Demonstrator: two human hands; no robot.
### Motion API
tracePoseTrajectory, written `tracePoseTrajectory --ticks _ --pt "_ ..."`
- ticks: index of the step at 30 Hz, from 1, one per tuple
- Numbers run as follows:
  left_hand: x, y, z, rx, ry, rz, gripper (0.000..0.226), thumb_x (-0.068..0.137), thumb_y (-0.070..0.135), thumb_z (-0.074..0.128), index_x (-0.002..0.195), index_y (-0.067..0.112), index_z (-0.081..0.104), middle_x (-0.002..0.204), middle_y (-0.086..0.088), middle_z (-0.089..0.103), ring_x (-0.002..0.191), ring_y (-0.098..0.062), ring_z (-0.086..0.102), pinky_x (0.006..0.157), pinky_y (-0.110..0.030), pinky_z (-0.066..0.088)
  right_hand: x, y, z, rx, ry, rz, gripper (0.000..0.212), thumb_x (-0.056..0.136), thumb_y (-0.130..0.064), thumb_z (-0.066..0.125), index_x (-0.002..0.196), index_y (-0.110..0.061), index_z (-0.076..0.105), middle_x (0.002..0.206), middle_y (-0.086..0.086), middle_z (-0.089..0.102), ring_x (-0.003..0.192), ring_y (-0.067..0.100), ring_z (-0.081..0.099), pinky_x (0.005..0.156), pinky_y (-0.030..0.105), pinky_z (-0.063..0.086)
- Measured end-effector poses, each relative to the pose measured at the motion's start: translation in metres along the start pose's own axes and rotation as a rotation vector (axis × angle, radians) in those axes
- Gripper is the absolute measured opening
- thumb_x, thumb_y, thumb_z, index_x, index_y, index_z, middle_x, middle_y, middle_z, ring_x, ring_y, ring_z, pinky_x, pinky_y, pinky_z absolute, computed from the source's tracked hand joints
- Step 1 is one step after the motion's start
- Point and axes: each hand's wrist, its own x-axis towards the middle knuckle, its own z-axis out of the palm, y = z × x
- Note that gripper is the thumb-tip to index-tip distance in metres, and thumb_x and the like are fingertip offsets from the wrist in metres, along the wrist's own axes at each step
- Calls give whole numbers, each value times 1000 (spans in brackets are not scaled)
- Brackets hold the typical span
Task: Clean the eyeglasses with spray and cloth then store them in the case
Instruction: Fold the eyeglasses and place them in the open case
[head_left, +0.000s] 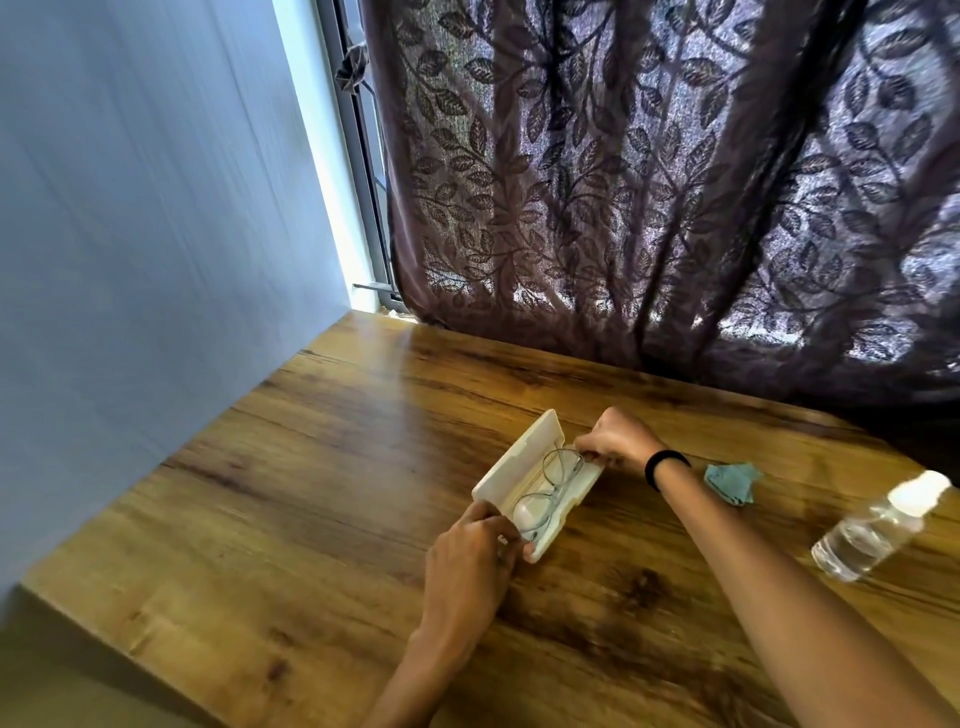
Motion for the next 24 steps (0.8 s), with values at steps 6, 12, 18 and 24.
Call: tracePoseTrajectory --ticks 6,12,18,24 --pt "1 3 0 70 -9 21 15 85 34 63 94 26 71 110 12 61 90 -8 63 67 -19 48 -1 3 0 159 -39 54 21 83 -19 63 66 -9 56 66 3 58 63 14 57 55 24 50" --pt "2 4 0 131 -19 64 17 87 36 60 97 26 70 109 11 61 86 -9 64 63 -19 47 1 9 4 241 -34 72 28 84 -13 62 60 -12 47 65 5 55 66 16 57 68 30 55" --pt "3 5 0 154 -13 77 18 86 37 60 95 25 70 105 11 61 83 -10 65 61 -20 47 0 14 8 230 12 32 29 85 -14 61 59 -12 48 66 4 55 68 15 58 68 28 55" --pt "6 7 -2 160 -18 66 14 85 38 60 90 26 67 104 11 64 84 -8 63 59 -15 38 -2 18 10 251 45 3 27 84 -19 64 63 -11 49 72 6 60 81 22 65 78 37 57"
